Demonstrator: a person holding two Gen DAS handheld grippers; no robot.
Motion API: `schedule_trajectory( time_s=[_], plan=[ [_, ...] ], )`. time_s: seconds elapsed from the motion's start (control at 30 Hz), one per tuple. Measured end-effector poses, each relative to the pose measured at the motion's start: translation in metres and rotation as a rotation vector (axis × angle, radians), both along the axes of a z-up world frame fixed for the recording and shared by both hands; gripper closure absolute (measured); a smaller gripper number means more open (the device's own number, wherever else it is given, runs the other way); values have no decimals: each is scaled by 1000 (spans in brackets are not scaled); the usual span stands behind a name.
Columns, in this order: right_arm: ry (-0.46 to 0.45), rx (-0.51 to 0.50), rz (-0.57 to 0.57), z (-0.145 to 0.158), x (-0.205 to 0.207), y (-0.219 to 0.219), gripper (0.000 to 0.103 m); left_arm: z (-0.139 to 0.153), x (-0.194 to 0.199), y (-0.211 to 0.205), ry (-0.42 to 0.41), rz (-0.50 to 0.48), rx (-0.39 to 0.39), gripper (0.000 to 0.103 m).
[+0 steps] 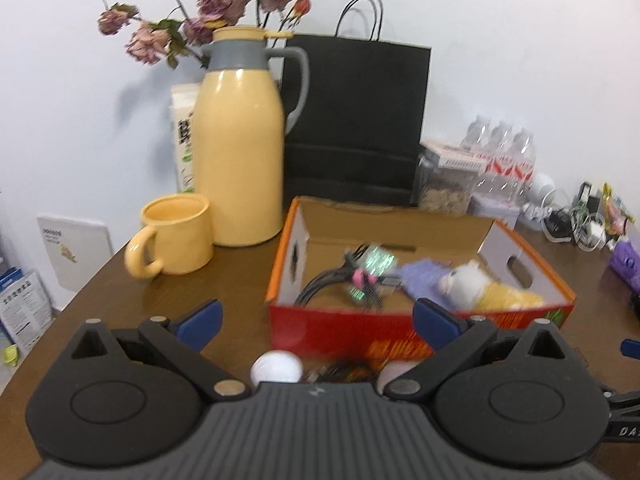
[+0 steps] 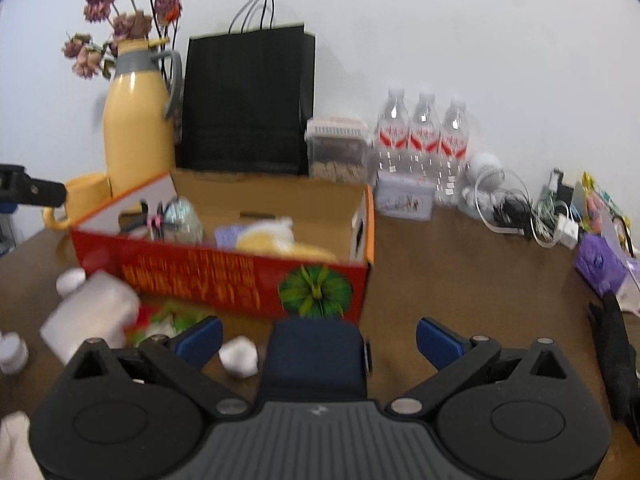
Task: Organize objects
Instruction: 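Grasp the navy zip case with the right gripper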
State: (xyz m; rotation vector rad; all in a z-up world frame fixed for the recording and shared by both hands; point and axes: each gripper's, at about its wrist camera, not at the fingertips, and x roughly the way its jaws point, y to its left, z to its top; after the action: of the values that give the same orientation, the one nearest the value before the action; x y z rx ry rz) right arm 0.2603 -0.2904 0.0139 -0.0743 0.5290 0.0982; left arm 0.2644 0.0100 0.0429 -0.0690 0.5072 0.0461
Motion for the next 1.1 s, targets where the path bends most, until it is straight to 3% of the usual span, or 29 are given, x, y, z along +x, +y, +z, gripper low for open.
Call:
schedule_trajectory(
  time_s=[0.33, 0.57, 0.63, 0.77, 0.97, 1.1],
  plan=[
    [83, -1, 13, -22, -13, -7, 0, -29, -35, 33, 90, 73, 30, 0],
    [164, 28, -6, -33, 11, -4, 0, -41, -51, 49, 124, 105, 14, 0],
    [175, 44, -10, -35, 15, -4, 4, -43, -54, 53, 134, 109, 14, 0],
    [178, 56, -4, -38, 15, -4, 32, -48, -57, 59, 146, 120, 7, 0],
    [122, 38, -2, -37, 5, -1, 42, -52, -60, 69, 158, 136, -1, 0],
    [82, 38, 3, -35, -6, 0, 43, -55, -66, 79, 165, 155, -3, 0]
  ],
)
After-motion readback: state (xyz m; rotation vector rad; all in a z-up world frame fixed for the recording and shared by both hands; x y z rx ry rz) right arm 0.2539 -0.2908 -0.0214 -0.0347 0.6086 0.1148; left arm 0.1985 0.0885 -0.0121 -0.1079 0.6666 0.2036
